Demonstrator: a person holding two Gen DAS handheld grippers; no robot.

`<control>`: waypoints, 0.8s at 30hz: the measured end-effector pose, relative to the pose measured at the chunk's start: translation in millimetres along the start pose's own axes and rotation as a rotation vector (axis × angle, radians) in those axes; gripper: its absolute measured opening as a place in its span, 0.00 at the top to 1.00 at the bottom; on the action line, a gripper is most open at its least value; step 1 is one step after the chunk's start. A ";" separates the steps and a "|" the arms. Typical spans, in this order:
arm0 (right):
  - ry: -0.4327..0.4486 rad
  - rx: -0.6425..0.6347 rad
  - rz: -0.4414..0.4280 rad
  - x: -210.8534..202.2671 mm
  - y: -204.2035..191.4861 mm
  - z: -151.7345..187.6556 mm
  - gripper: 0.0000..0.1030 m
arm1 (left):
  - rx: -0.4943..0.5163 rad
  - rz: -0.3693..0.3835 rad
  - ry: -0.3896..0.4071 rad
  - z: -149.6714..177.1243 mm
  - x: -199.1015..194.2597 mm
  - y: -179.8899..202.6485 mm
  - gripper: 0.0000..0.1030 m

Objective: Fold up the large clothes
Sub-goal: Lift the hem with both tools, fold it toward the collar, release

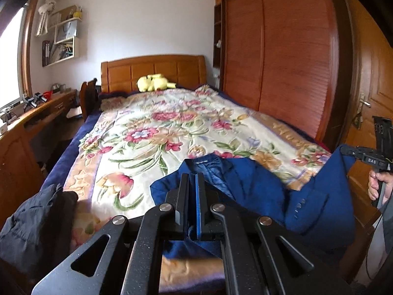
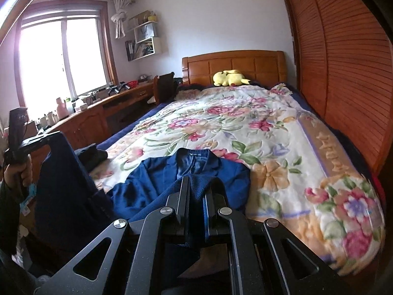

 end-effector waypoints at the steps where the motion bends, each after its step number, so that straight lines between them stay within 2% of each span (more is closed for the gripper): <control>1: -0.003 0.003 -0.004 11.1 4.0 -5.4 0.92 | -0.009 -0.002 -0.013 -6.2 16.4 -3.8 0.95; 6: -0.020 -0.025 0.026 71.6 28.2 -45.9 0.92 | 0.014 -0.042 -0.015 -39.3 72.1 -14.7 0.95; 10: -0.021 -0.057 0.072 127.8 46.2 -82.5 0.92 | -0.010 -0.058 -0.005 -64.5 115.6 -32.7 0.95; 14: -0.032 -0.096 0.139 175.0 55.2 -100.1 0.92 | -0.015 -0.079 -0.011 -77.4 161.5 -48.2 0.95; 17: -0.053 -0.101 0.190 210.3 63.8 -104.0 0.92 | -0.027 -0.078 -0.023 -78.2 189.0 -54.9 0.95; 20: -0.111 -0.108 0.231 234.8 61.4 -93.2 0.92 | -0.033 -0.083 -0.051 -70.0 213.0 -58.0 0.95; 23: -0.191 -0.109 0.240 253.0 53.2 -74.4 0.82 | -0.044 -0.080 -0.100 -54.5 231.7 -59.1 0.95; 24: -0.219 -0.102 0.234 259.3 49.9 -67.2 0.74 | -0.041 -0.072 -0.113 -49.0 234.1 -57.7 0.95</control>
Point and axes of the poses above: each gripper's, at about its wrist camera, not at the fingertips, and x roughly the way its jaws point, y to its right, z to its underside, the point moved 7 cm from there along x, roughly the way its jaws point, and after that the axes turned 2 degrees about -z, right-handed, at the moved point
